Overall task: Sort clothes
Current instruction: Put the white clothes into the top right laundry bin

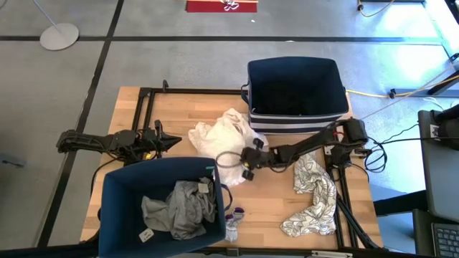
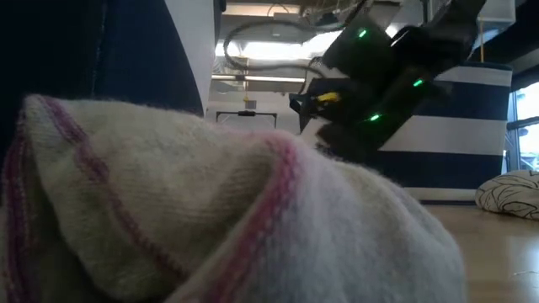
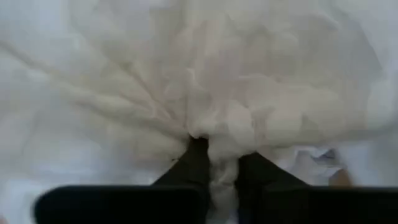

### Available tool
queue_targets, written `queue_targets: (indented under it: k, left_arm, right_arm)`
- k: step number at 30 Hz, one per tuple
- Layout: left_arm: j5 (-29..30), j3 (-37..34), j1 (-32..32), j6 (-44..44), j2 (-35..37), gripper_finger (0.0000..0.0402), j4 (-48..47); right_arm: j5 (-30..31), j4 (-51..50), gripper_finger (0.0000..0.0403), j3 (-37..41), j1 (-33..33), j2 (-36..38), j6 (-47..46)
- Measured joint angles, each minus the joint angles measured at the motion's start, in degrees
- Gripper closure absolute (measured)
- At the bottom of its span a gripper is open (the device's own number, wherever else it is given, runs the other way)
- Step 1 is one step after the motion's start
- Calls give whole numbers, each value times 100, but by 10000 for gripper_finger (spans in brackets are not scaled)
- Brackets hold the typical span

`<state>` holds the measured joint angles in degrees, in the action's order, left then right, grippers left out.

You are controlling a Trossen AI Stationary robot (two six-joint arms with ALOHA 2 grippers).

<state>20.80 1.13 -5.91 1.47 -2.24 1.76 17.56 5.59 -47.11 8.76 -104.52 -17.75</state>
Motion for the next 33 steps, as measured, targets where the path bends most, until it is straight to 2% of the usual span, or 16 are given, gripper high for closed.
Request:
queue_targets:
  k: [2,5,10,14,17,20,24,33]
  left_arm:
    - [0,0,0,3,0,399,0]
    - [0,0,0,5,0,399,0]
    - [0,0,0,5,0,399,-2]
    - [0,0,0,-37,-2,399,-1]
    - [0,0,2,-125,-2,399,0]
    - [0,0,2,-148,-1,399,2]
    - [1,0,1,-148,-1,399,2]
    - [0,0,0,-146,-2,399,0]
  right_arm:
    - [70,-463,383,9,247,205,-135]
    - [45,-1155,383,21,610,518,-428]
    - [-519,-2494,354,18,1190,1013,-1347]
    - [-864,-3621,352,28,1546,1402,-2363]
    - [-887,-3968,352,39,1710,1585,-3028]
    - [-893,-3948,341,35,1715,1616,-3162]
    - [-1155,-4285,297,-206,1618,1616,-3170]
    - [-1260,-5603,156,-1540,1529,1619,-2847]
